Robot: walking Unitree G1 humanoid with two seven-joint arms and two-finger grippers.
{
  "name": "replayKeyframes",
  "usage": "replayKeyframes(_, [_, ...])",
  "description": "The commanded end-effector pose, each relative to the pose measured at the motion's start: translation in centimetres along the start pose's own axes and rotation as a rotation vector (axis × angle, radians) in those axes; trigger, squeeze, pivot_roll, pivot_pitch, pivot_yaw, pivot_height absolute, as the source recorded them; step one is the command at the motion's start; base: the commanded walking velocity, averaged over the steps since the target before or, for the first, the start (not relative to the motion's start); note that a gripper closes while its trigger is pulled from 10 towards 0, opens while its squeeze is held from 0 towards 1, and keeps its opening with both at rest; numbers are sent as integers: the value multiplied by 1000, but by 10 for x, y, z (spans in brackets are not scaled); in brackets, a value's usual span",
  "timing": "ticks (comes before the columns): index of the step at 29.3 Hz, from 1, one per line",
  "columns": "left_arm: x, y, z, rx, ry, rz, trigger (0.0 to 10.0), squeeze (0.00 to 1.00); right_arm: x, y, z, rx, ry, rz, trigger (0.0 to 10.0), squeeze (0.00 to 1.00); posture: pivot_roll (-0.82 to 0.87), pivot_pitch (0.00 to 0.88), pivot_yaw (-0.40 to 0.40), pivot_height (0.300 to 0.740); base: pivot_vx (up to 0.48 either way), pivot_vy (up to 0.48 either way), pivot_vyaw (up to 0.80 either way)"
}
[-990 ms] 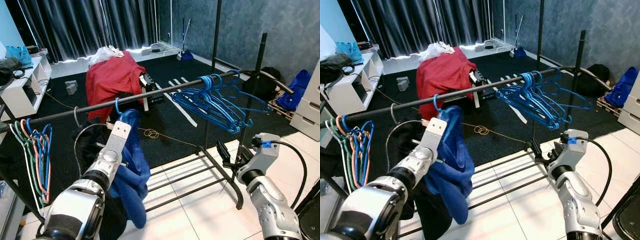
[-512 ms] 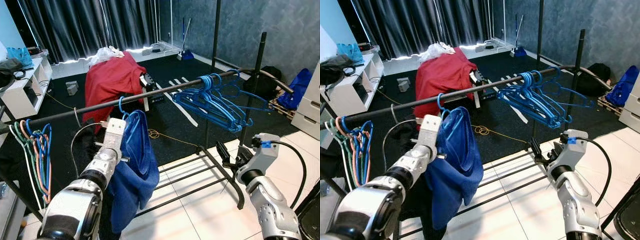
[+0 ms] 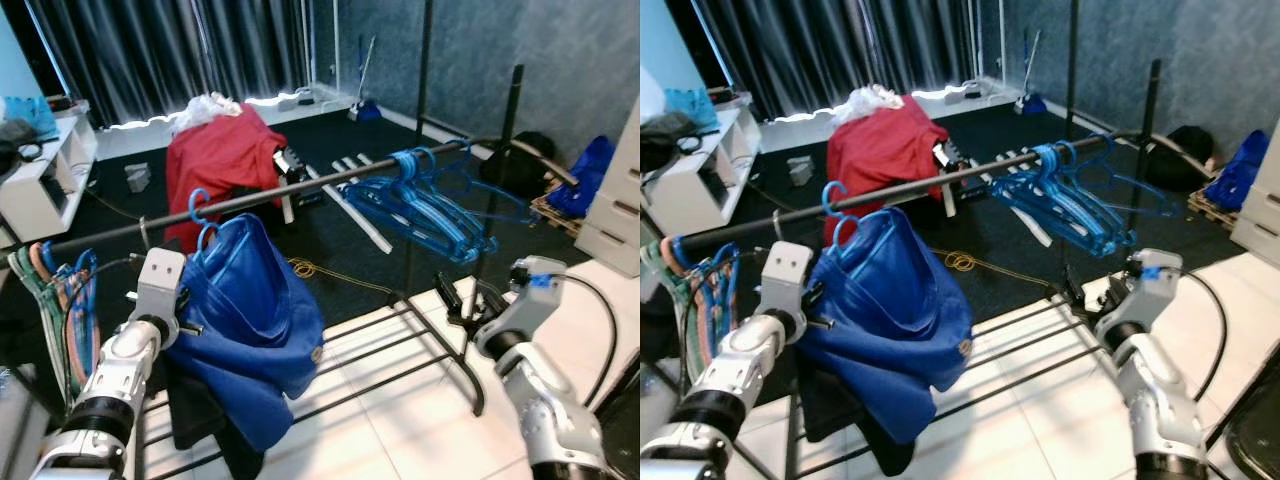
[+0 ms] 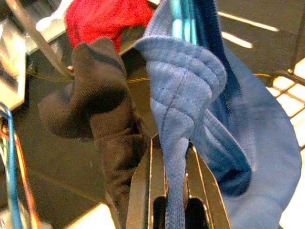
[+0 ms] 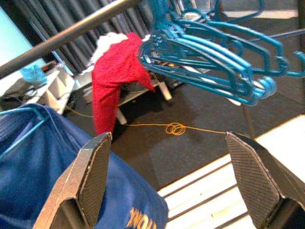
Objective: Hang hanger
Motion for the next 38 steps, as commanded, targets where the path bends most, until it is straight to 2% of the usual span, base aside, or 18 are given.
replayKeyframes(1, [-10,7,16,-92,-40,-92,0,0,2,-1,-1,3,-19,12,10000,0,-147,0,64,740,0,0,0])
replayKeyframes(3, [-21,14,20,-131,-23,-159,0,0,1,-1,0,-4,-18,11,10000,0,-146,0,64,740,0,0,0])
replayKeyframes(5, [-36,20,17,-124,98,-244,0,0,-1,-1,2,-10,-22,4,10000,0,-141,0,61,740,0,0,0])
replayKeyframes(8, [-48,33,15,-151,168,-338,0,0,-7,-2,6,-21,-13,-20,10000,0,-142,0,56,740,0,0,0])
replayKeyframes(11, [-45,48,23,-200,223,-402,0,0,-24,-3,18,-46,-2,-71,10000,0,-135,0,48,740,0,0,0])
replayKeyframes(15, [-36,63,65,-303,315,-511,0,0,-44,0,39,-96,-20,-111,10000,0,-128,0,37,740,0,0,0])
replayKeyframes(16, [-36,63,65,-303,315,-511,0,0,-44,0,39,-96,-20,-111,10000,0,-128,0,37,740,0,0,0])
replayKeyframes(18, [-37,73,95,-366,319,-605,0,0,-33,0,58,-166,-102,-19,10000,0,-126,0,36,740,0,0,0])
replayKeyframes(19, [-37,73,95,-366,319,-605,0,0,-33,0,58,-166,-102,-19,10000,0,-126,0,36,740,0,0,0])
replayKeyframes(20, [-45,80,117,-408,289,-676,0,0,7,5,71,-184,-148,224,10000,0,-120,0,35,740,0,0,0])
replayKeyframes(21, [-45,80,117,-408,289,-676,0,0,7,5,71,-184,-148,224,10000,0,-120,0,35,740,0,0,0])
replayKeyframes(23, [-55,84,134,-447,270,-724,0,0,35,17,79,-191,-164,414,10000,0,-121,0,35,740,0,0,0])
replayKeyframes(27, [-59,86,142,-465,267,-743,0,0,36,20,86,-215,-179,438,10000,0,-121,0,35,740,0,0,0])
replayKeyframes(28, [-63,90,150,-485,267,-767,0,0,32,23,97,-256,-216,447,10000,0,-120,0,35,740,0,0,0])
replayKeyframes(32, [-63,90,150,-485,267,-767,0,0,32,23,97,-256,-216,447,10000,0,-120,0,35,740,0,0,0])
replayKeyframes(33, [-69,93,159,-507,270,-791,0,0,38,29,107,-284,-237,503,10000,0,-122,0,36,740,0,0,0])
replayKeyframes(37, [-69,93,159,-507,270,-791,0,0,38,29,107,-284,-237,503,10000,0,-122,0,36,740,0,0,0])
replayKeyframes(38, [-76,98,169,-529,278,-826,0,0,42,28,108,-273,-203,511,10000,0,-125,0,38,740,0,0,0])
Point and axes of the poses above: a point about 5 cm out from each wrist's last joint towards the gripper, its own y axis pointing back from the gripper into the wrist, its own z axis along the axis of the wrist's last joint, x = y × z, the point moved 6 cm from there along -y, pointing out of the wrist towards the gripper
